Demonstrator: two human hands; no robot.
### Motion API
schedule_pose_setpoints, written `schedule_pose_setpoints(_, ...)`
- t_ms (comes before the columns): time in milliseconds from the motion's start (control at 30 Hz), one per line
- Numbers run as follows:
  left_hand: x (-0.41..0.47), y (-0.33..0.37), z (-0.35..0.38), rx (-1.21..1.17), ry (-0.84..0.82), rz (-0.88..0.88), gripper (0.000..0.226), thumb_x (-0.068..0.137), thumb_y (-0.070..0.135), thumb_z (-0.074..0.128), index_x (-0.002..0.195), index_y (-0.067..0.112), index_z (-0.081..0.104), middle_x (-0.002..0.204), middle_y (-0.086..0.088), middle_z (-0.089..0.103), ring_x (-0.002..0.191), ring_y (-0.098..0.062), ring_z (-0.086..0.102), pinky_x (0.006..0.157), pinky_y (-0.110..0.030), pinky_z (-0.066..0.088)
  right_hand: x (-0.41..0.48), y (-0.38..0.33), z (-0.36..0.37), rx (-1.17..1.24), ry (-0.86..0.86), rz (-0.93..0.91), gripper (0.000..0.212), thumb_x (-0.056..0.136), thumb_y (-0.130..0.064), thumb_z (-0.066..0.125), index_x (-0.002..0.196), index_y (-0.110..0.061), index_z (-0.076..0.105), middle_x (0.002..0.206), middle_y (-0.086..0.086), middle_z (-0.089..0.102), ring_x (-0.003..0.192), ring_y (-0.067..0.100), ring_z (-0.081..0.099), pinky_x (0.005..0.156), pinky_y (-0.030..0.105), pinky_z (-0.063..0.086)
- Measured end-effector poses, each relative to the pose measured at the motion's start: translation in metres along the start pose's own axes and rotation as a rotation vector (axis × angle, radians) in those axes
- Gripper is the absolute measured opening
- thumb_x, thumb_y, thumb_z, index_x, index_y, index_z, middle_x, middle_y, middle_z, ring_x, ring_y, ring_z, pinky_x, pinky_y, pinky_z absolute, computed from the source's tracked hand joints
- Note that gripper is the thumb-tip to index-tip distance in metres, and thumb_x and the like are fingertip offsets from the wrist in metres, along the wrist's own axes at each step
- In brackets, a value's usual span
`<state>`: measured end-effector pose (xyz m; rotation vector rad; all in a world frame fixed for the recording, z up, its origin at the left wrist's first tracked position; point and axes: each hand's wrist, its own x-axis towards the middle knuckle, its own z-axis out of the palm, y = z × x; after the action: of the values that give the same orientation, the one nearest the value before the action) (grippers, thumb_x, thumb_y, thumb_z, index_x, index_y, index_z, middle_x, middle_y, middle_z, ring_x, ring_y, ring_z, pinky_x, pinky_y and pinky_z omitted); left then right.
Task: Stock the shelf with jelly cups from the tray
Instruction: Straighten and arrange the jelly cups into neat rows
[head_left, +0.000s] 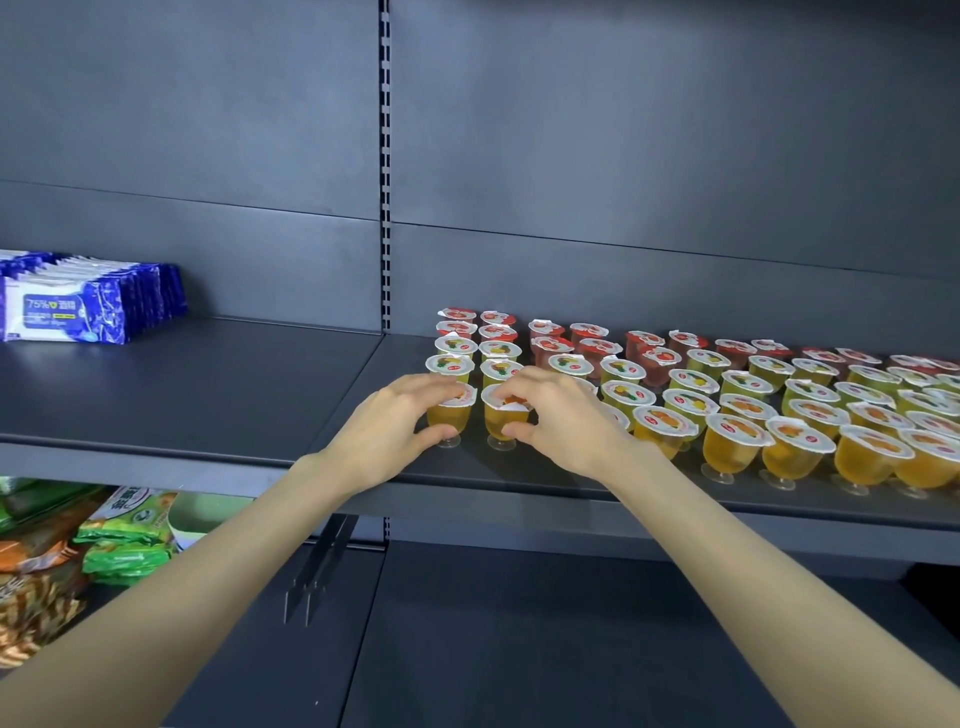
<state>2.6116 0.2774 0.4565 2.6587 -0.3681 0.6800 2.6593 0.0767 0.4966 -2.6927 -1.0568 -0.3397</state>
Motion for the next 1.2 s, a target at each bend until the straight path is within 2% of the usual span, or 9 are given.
schedule_pose_setpoints(367,-0.001,0.006,-0.003,0.047,-0.032,-0.025,0.048,0.089,0.027,0.062,0.135,0.023,0.049,0.14,0.003,0.047,0.13,-0.016,0.04,0.104,-0.037,0.04,0.001,-0.001,-0.001,-0.011,-0.007,-0.014,0.042,0.088,-0.021,0.066,0.129,-0.022,0.055,0.137,0.0,0.05,0.119,0.019,0.05,0.095,0.036,0.049)
schedule_pose_setpoints(633,0.004,0.022,-0.017,0.137,-0.153,-0.069,0.055,0.089,0.032,0.063,0.139,0.02,0.044,0.149,-0.001,0.036,0.137,-0.021,0.031,0.111,-0.04,0.03,-0.003,-0.001,-0.013,-0.002,-0.073,-0.052,0.048,0.087,-0.02,0.066,0.133,-0.022,0.051,0.139,0.001,0.048,0.126,0.02,0.042,0.094,0.036,0.047)
schedule_pose_setpoints(733,0.008,0.034,-0.027,0.171,-0.147,-0.089,0.052,0.089,0.032,0.062,0.137,0.017,0.048,0.144,-0.004,0.043,0.133,-0.023,0.035,0.107,-0.037,0.032,-0.006,0.001,-0.023,-0.019,-0.095,-0.061,0.053,0.089,-0.025,0.065,0.138,-0.021,0.045,0.142,0.003,0.045,0.129,0.022,0.04,0.095,0.038,0.045)
schedule_pose_setpoints(833,0.014,0.05,-0.039,0.194,-0.143,-0.095,0.047,0.089,0.032,0.061,0.131,0.014,0.053,0.136,-0.007,0.051,0.125,-0.024,0.043,0.101,-0.039,0.038,-0.012,0.008,-0.039,-0.03,-0.071,-0.062,0.049,0.089,-0.028,0.063,0.135,-0.018,0.049,0.14,0.005,0.047,0.127,0.023,0.043,0.099,0.039,0.045)
schedule_pose_setpoints(1000,0.028,0.08,-0.052,0.221,-0.125,-0.087,0.043,0.091,0.033,0.059,0.129,0.014,0.055,0.133,-0.008,0.054,0.122,-0.025,0.047,0.1,-0.039,0.04,-0.024,0.027,-0.073,-0.068,-0.023,-0.047,0.041,0.091,-0.024,0.062,0.13,-0.016,0.054,0.134,0.006,0.049,0.121,0.024,0.048,0.094,0.033,0.043)
schedule_pose_setpoints(1200,0.059,0.104,-0.061,0.259,-0.103,-0.099,0.043,0.091,0.036,0.057,0.129,0.015,0.054,0.131,-0.008,0.055,0.12,-0.026,0.049,0.097,-0.039,0.043,-0.019,0.056,-0.105,-0.11,0.015,-0.037,0.036,0.09,-0.025,0.062,0.125,-0.015,0.057,0.129,0.008,0.051,0.116,0.025,0.05,0.093,0.035,0.045)
